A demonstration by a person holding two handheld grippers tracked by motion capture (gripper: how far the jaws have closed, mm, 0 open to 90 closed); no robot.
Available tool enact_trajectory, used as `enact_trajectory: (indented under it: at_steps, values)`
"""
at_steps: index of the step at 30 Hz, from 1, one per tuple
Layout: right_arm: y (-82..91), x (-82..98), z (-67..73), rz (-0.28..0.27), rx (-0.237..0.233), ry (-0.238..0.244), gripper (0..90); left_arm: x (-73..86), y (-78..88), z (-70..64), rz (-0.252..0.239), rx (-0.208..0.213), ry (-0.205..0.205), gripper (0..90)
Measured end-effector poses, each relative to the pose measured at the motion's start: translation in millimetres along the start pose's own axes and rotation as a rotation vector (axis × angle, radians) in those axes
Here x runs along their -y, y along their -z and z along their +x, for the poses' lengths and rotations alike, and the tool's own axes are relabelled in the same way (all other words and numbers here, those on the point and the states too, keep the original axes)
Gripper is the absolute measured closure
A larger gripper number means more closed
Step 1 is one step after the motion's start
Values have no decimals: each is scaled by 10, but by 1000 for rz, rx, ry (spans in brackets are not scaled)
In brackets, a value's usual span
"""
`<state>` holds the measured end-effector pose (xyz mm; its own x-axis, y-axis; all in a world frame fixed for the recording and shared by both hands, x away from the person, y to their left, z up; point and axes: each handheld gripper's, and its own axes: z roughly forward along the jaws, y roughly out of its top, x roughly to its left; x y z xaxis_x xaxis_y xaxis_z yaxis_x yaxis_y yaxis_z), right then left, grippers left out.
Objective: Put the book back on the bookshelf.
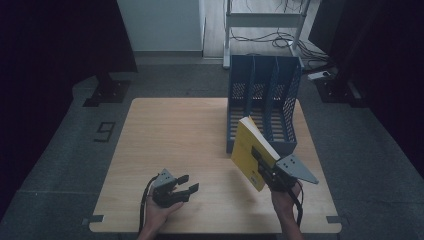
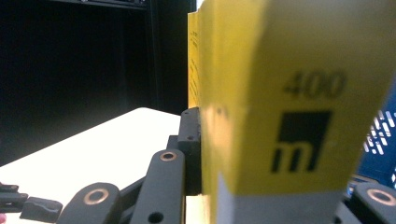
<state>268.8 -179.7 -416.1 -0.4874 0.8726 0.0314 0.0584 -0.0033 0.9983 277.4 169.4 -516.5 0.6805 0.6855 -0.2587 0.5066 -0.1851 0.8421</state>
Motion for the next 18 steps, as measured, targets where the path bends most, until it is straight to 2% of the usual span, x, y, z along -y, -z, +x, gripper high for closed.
enact_trajectory:
  at_steps: [18]
  values:
    - [-115, -79, -66, 2, 16, -9, 745, 2, 4, 7, 6, 2, 4, 418]
